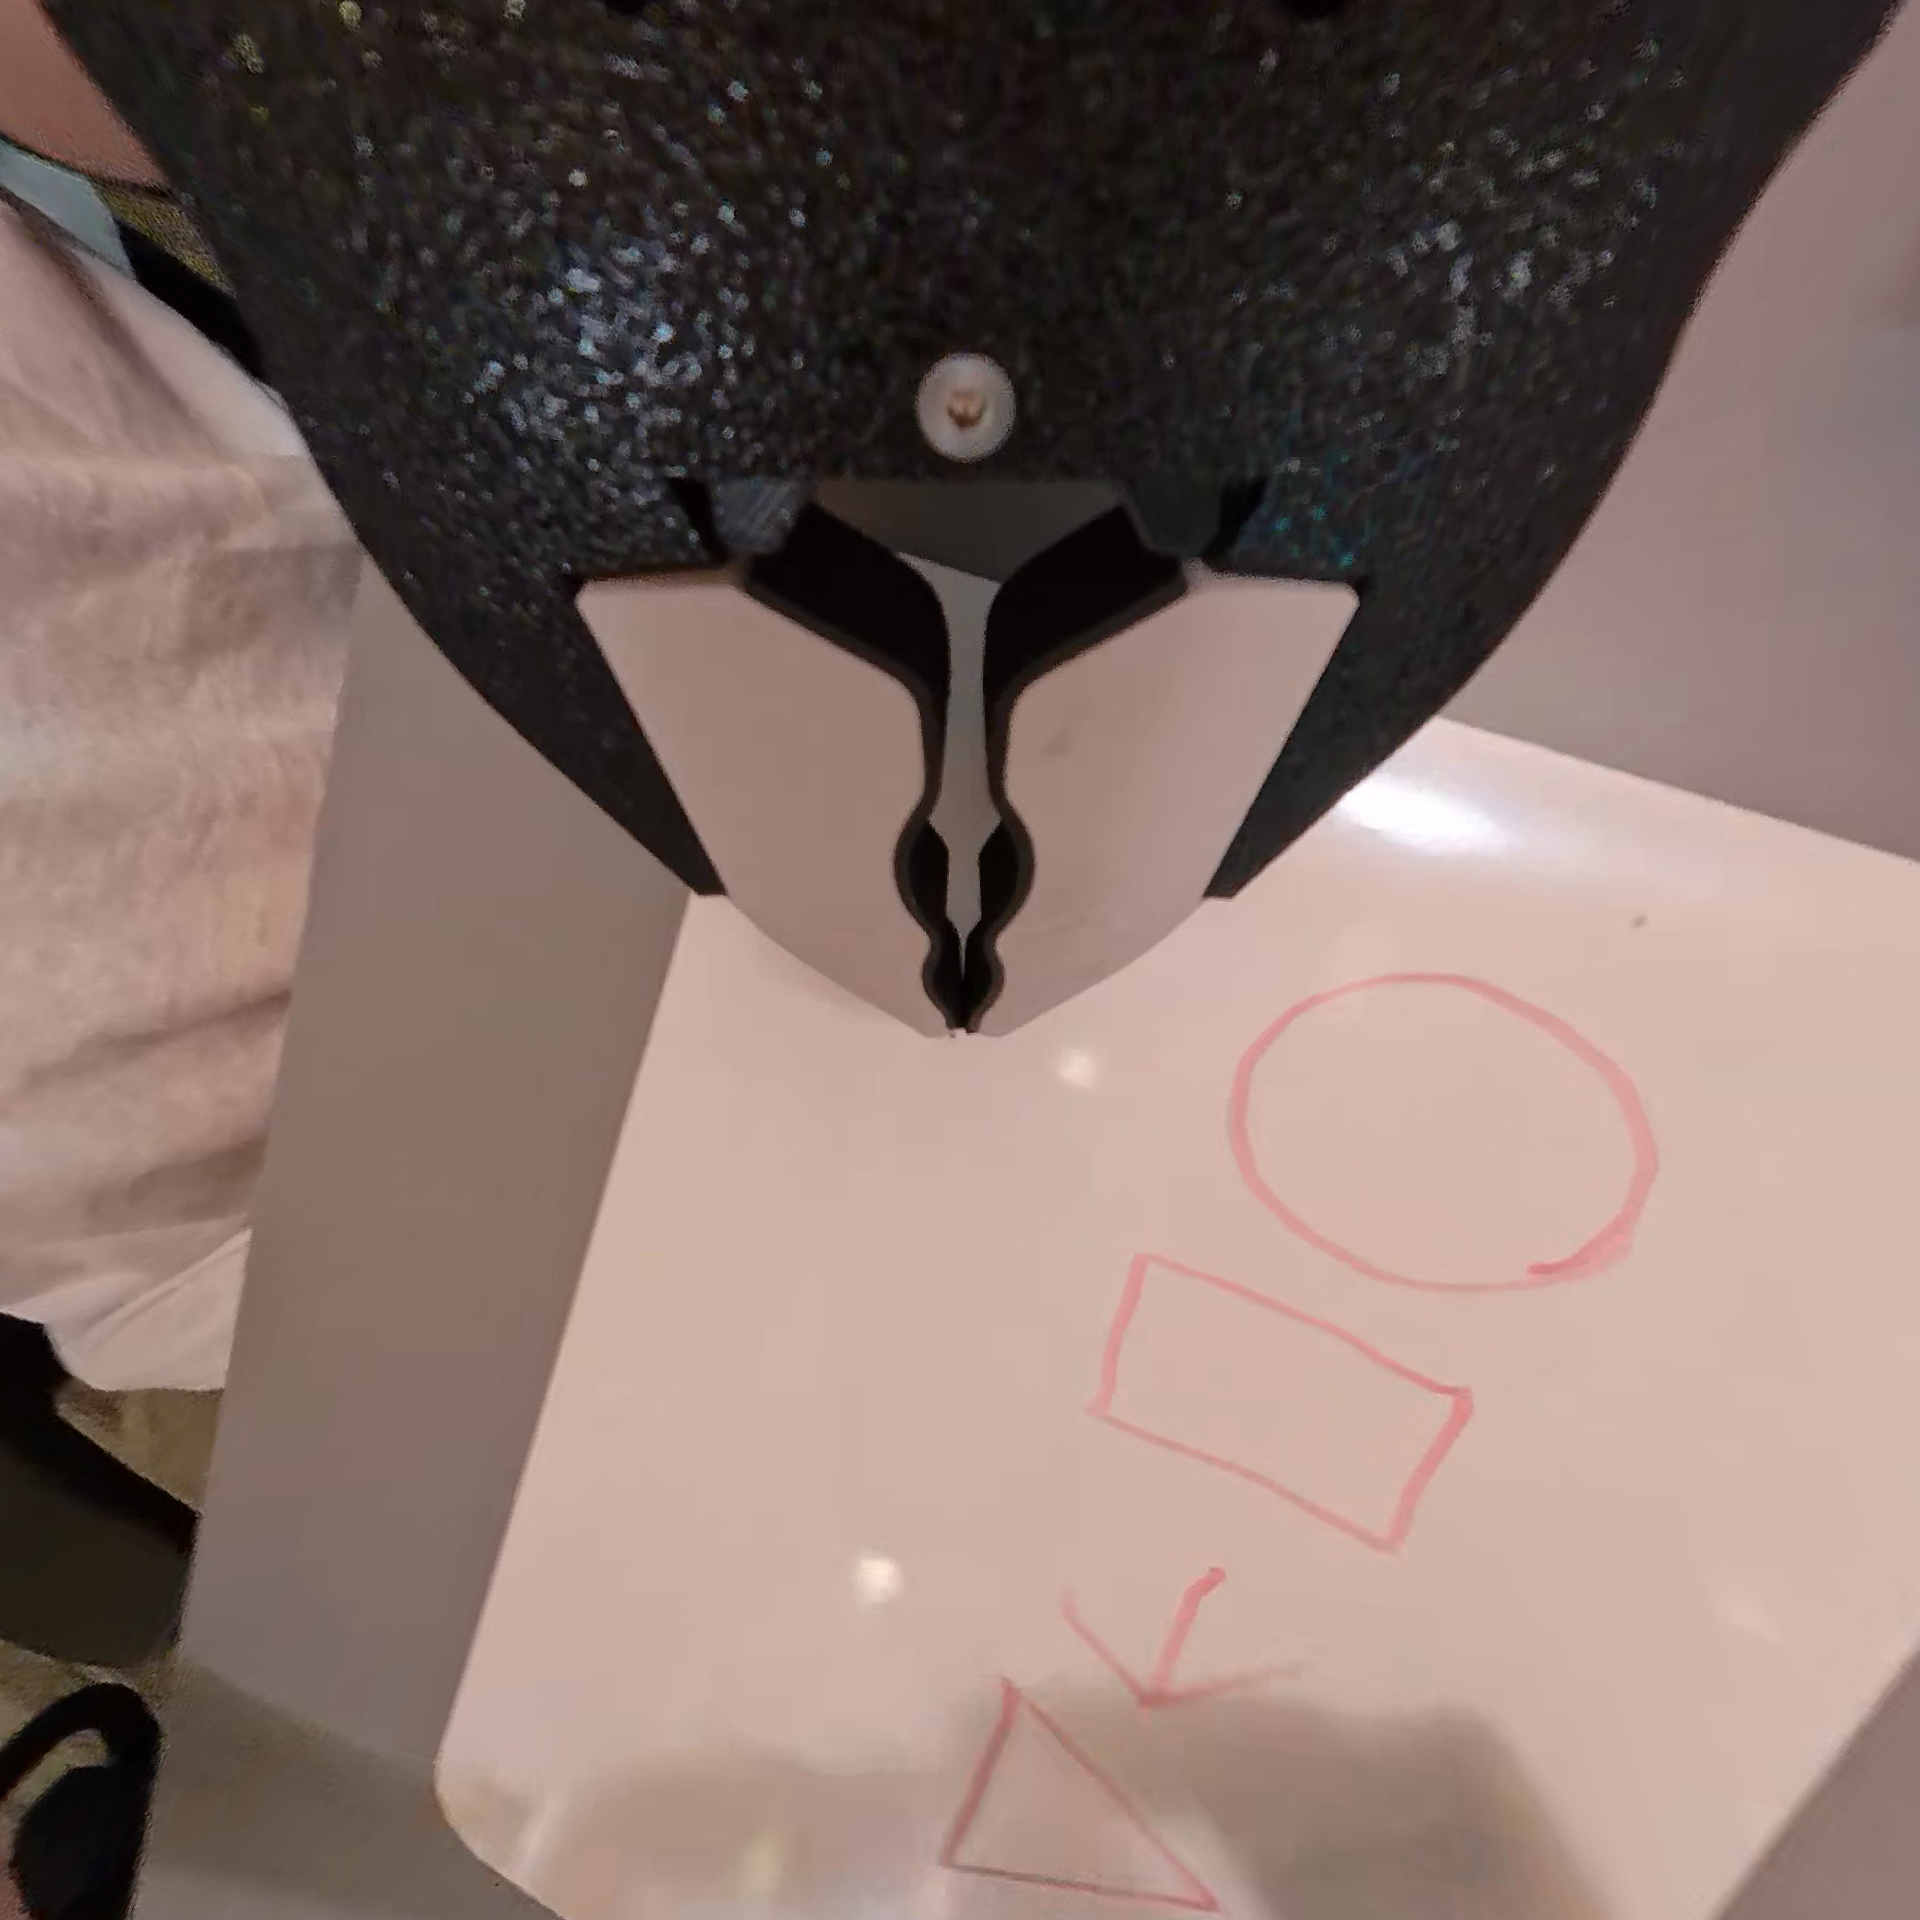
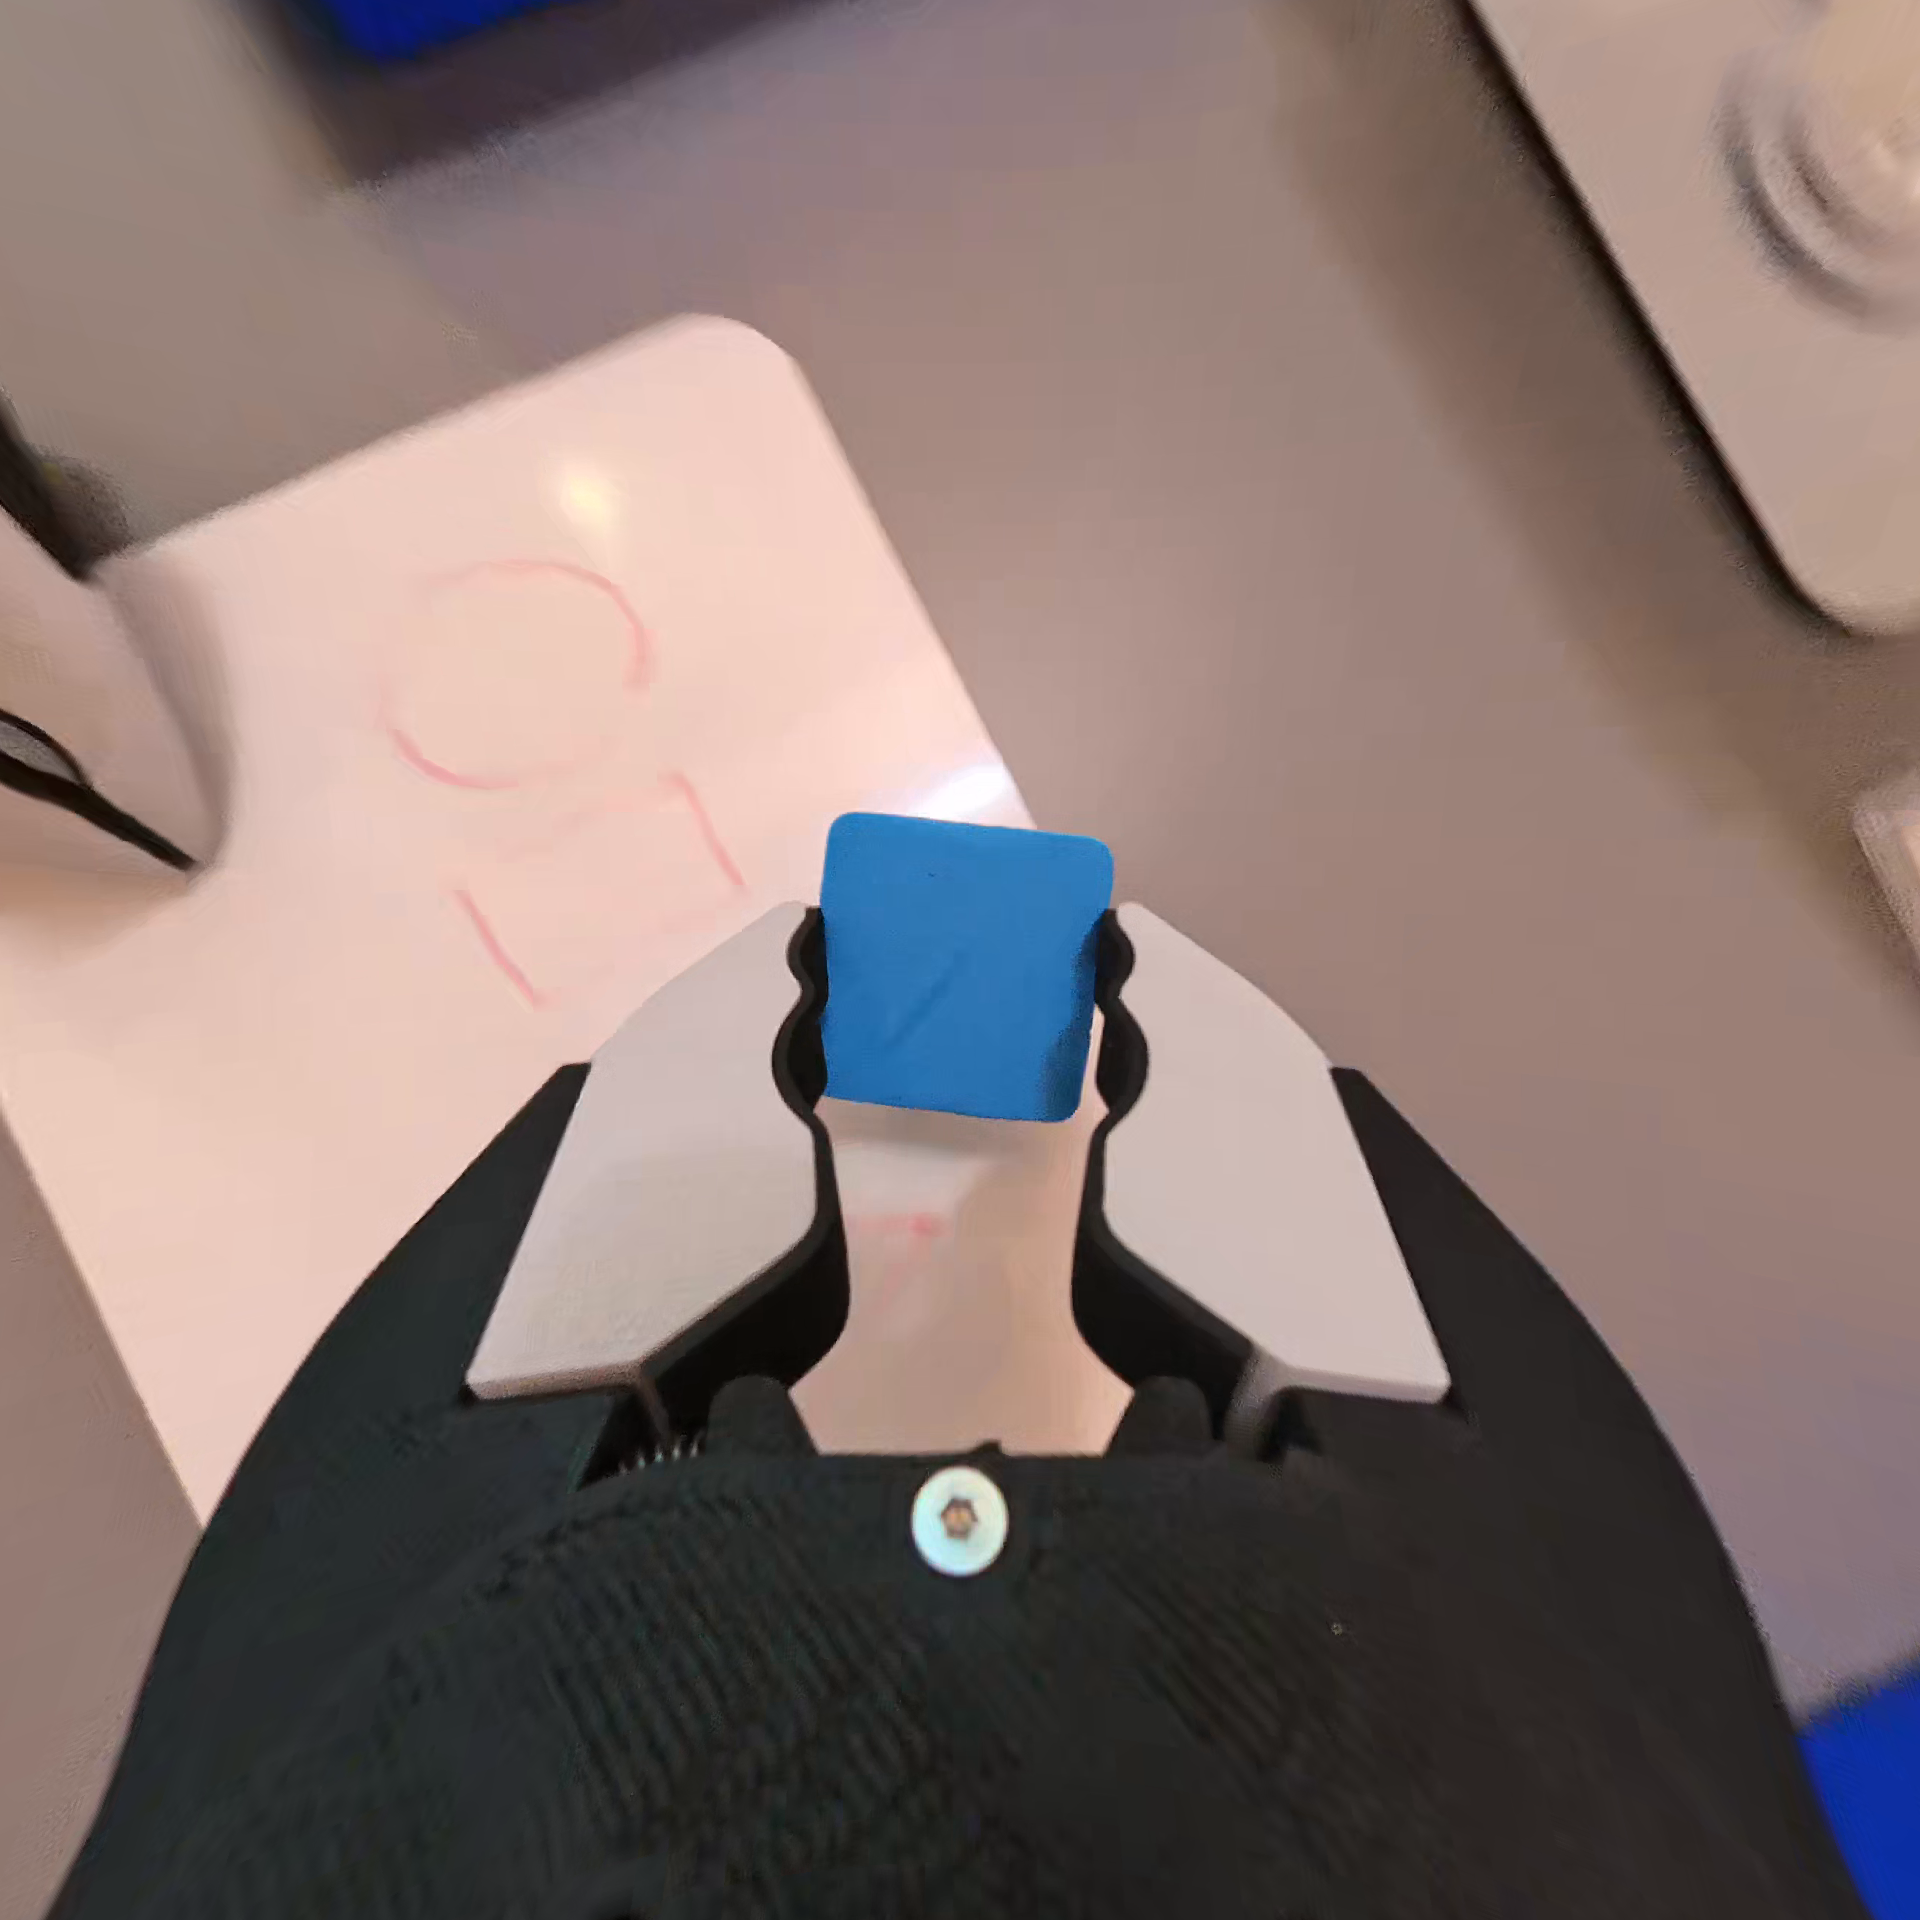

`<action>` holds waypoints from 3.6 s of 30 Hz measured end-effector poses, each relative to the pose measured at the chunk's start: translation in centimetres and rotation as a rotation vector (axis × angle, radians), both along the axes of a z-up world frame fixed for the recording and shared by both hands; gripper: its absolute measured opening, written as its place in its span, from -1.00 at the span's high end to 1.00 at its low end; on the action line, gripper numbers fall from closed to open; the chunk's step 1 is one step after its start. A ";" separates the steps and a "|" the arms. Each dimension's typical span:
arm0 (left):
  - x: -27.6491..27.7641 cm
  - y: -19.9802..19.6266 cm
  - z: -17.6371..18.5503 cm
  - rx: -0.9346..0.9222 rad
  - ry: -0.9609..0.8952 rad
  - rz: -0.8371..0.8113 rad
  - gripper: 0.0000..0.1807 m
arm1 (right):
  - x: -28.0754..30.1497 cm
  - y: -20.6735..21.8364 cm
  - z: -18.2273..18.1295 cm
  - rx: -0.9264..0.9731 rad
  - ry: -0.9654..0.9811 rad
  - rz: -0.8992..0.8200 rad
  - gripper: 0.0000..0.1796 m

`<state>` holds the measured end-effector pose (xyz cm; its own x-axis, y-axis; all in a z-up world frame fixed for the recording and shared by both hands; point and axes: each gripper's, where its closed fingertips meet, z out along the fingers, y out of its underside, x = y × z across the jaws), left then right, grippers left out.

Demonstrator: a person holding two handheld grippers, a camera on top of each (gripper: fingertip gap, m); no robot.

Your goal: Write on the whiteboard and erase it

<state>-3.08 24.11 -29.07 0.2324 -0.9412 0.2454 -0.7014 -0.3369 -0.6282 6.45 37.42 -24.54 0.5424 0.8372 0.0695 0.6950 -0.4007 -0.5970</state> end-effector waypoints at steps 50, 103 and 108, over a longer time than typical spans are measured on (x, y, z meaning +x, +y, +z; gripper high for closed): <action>-1.8 -1.0 0.2 -0.231 -0.068 0.076 1.00 | -8.3 -5.7 -3.8 -0.138 0.013 0.537 0.44; -0.6 -0.4 0.1 -0.218 -0.067 0.074 1.00 | 7.3 -6.9 -3.6 -0.105 0.200 0.138 0.45; -0.6 -0.4 0.1 -0.219 -0.067 0.077 1.00 | 5.6 -8.6 -3.7 -0.046 0.073 0.262 0.44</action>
<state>-3.69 23.70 -28.96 0.2781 -0.8440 0.4587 -0.6271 -0.5212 -0.5789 12.07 28.86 -28.24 0.3086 0.9512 -0.0033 0.7344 -0.2405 -0.6347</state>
